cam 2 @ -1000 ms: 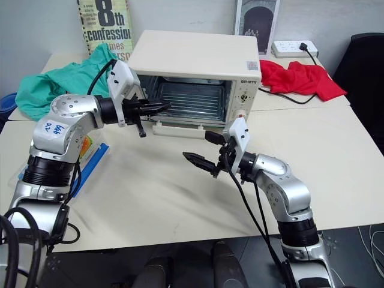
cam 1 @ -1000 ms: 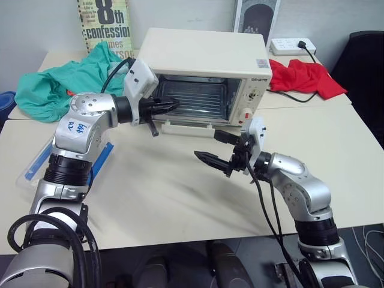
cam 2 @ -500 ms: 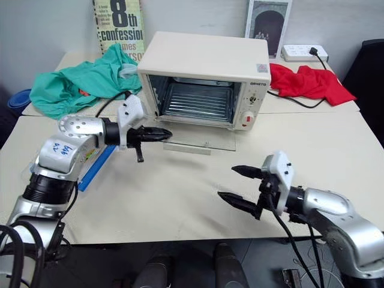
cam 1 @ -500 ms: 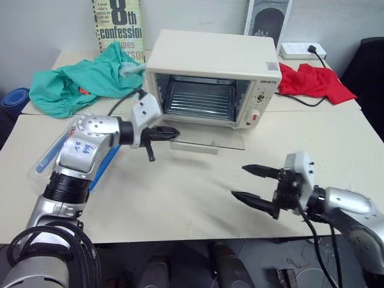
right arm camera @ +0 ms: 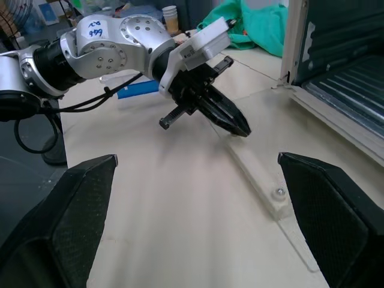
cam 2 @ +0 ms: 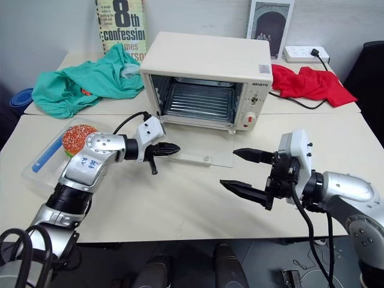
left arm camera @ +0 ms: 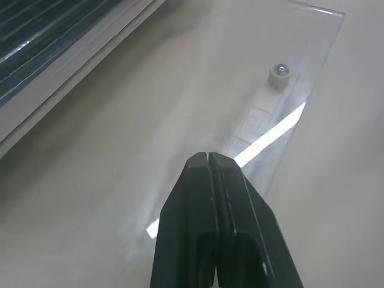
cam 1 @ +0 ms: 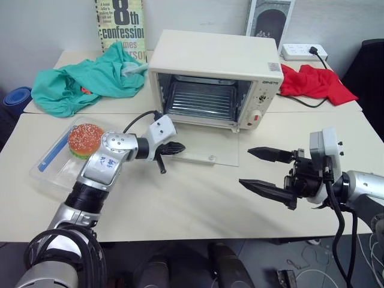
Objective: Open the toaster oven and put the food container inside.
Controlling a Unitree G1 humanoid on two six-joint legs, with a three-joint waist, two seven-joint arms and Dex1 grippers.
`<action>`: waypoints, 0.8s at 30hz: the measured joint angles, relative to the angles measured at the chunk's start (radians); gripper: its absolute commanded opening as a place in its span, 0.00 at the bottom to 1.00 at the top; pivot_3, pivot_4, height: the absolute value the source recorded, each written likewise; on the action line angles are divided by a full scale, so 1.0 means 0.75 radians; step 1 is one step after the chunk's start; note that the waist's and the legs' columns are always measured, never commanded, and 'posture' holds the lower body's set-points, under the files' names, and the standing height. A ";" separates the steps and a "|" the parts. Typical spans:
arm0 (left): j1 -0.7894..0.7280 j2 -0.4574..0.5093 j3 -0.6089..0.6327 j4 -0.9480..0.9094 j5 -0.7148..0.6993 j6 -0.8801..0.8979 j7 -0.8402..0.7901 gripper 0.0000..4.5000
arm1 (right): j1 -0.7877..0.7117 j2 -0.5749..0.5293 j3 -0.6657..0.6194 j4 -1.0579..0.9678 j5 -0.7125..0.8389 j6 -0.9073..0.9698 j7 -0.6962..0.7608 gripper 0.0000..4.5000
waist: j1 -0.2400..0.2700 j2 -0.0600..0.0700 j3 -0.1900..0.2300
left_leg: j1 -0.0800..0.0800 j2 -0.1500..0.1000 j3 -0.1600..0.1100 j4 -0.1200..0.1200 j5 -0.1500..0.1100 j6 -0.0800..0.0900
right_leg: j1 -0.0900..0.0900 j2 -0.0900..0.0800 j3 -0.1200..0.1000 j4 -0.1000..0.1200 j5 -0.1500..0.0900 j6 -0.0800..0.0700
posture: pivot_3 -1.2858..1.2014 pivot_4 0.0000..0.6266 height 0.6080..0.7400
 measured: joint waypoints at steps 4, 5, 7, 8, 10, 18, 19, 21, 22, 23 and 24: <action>0.165 0.085 0.187 -0.298 -0.133 0.226 0.026 0.01 | -0.073 -0.006 0.053 0.056 -0.007 -0.003 0.049 1.00 | 0.001 0.000 0.000 | -0.001 0.001 0.000 0.000 0.000 0.000 | -0.001 0.000 -0.001 0.001 0.000 -0.001 | 0.52 0.24 1.00; 0.224 0.101 0.279 -0.394 -0.183 0.314 0.045 0.01 | -0.107 -0.006 0.081 0.079 -0.011 -0.004 0.070 1.00 | -0.001 0.000 0.000 | 0.000 0.001 0.000 0.000 0.000 0.000 | -0.001 0.000 -0.001 0.000 0.000 -0.001 | 0.52 0.24 1.00; 0.332 0.119 0.487 -0.570 -0.283 0.512 0.093 0.09 | -0.180 -0.008 0.134 0.136 -0.029 -0.011 0.119 1.00 | -0.004 0.000 0.000 | 0.000 0.001 0.001 0.000 0.000 0.001 | -0.001 -0.001 -0.001 0.000 0.000 -0.001 | 0.52 0.24 1.00; 0.392 0.116 0.650 -0.677 -0.348 0.656 0.131 0.13 | -0.224 -0.008 0.166 0.177 -0.048 -0.026 0.155 1.00 | -0.005 0.000 0.000 | 0.000 0.001 0.001 0.000 -0.001 0.001 | -0.001 -0.001 -0.001 0.000 0.000 -0.001 | 0.52 0.24 1.00; 0.434 0.104 0.825 -0.775 -0.413 0.813 0.173 0.25 | -0.266 -0.007 0.204 0.225 -0.072 -0.038 0.195 1.00 | 0.000 0.000 0.000 | 0.000 0.001 -0.001 0.001 -0.001 0.001 | 0.000 -0.001 -0.003 0.000 -0.001 -0.001 | 0.52 0.24 1.00; 0.748 -0.056 1.483 -1.180 -0.535 1.291 0.252 0.80 | -0.472 0.041 0.383 0.464 -0.211 -0.122 0.396 1.00 | 0.001 -0.001 0.000 | 0.001 0.001 -0.002 0.002 -0.002 -0.001 | 0.002 -0.003 -0.006 -0.002 -0.001 -0.002 | 0.52 0.24 1.00; 0.737 -0.088 1.587 -1.209 -0.538 1.339 0.258 0.87 | -0.506 0.060 0.412 0.494 -0.229 -0.131 0.422 1.00 | 0.003 -0.001 0.000 | 0.002 0.001 -0.002 0.003 -0.002 -0.001 | 0.003 -0.003 -0.007 -0.001 -0.001 -0.002 | 0.52 0.24 1.00; 0.721 -0.129 1.698 -1.232 -0.532 1.379 0.294 0.99 | -0.541 0.080 0.447 0.531 -0.253 -0.147 0.461 1.00 | 0.005 -0.001 0.000 | 0.004 0.000 -0.005 0.003 -0.002 -0.001 | 0.007 -0.003 -0.008 -0.003 -0.001 -0.002 | 0.52 0.24 1.00; 0.715 -0.151 1.735 -1.230 -0.524 1.388 0.319 0.99 | -0.556 0.089 0.462 0.548 -0.262 -0.151 0.477 1.00 | 0.004 -0.001 0.000 | 0.005 0.000 -0.005 0.003 -0.002 -0.001 | 0.009 -0.003 -0.008 -0.003 -0.001 -0.002 | 0.52 0.24 1.00; 0.701 -0.178 1.781 -1.226 -0.520 1.396 0.350 0.99 | -0.573 0.100 0.471 0.570 -0.276 -0.153 0.493 1.00 | 0.003 -0.001 0.000 | 0.005 0.000 -0.006 0.003 -0.002 -0.002 | 0.010 -0.003 -0.009 -0.005 -0.001 -0.002 | 0.52 0.24 1.00; 0.683 -0.204 1.819 -1.221 -0.519 1.398 0.377 0.99 | -0.587 0.111 0.473 0.586 -0.284 -0.155 0.503 1.00 | 0.002 -0.001 0.000 | 0.005 0.000 -0.006 0.003 -0.002 -0.002 | 0.010 -0.003 -0.009 -0.005 -0.001 -0.002 | 0.52 0.24 1.00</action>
